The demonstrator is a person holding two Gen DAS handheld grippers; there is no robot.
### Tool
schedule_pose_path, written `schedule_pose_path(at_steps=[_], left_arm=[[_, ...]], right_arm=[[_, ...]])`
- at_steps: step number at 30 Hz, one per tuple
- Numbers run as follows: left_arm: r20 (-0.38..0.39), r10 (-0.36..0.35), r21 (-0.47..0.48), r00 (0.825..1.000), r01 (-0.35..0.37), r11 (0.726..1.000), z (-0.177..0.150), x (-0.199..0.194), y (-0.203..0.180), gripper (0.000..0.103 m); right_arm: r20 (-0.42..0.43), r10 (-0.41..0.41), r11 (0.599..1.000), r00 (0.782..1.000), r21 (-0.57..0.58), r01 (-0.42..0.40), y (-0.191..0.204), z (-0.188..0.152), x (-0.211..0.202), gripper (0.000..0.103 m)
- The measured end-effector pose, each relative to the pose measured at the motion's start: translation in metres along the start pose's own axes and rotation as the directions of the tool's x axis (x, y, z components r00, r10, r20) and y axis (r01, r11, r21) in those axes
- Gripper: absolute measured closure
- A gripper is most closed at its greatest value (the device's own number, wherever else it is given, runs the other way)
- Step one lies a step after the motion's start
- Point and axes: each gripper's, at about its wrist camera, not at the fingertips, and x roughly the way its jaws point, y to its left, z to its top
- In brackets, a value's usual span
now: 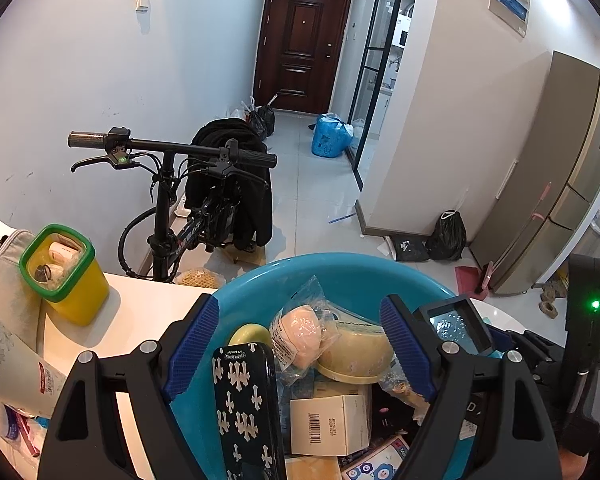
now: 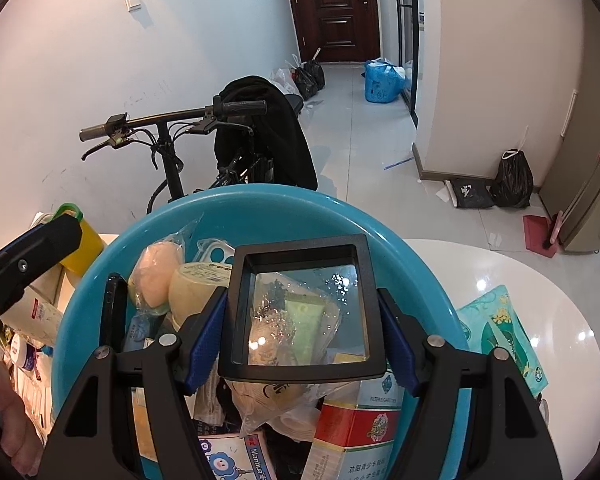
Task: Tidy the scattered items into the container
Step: 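Lower the black square frame into the basin and open the right tool, then lift both open tools up and back away from the blue basin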
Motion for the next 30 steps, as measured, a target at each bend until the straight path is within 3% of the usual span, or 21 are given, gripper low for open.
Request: schedule_pose_path(at_steps=[18,21,26,30], left_arm=[[0.046,-0.011,0.002,0.999,0.011,1.000,0.003,-0.021,0.001,0.018],[0.065,-0.015,0.004,0.998,0.015,1.000,0.004,-0.027,0.001,0.018],[0.100,-0.015,0.015,0.995,0.013,1.000,0.004,-0.038,0.000,0.018],[0.143,-0.030,0.021,0.989,0.028,0.999,0.004,-0.055,-0.005,0.018]], right_arm=[[0.004,0.000,1.000,1.000,-0.007,0.000,-0.001,-0.001,-0.005,0.033],[0.036,-0.006,1.000,0.999,0.003,0.006,-0.002,0.000,-0.016,0.031],[0.127,-0.049,0.999,0.991,-0.004,0.050,0.001,0.004,-0.042,0.017],[0.192,-0.085,0.996,0.978,-0.013,0.089,0.005,0.007,-0.064,0.011]])
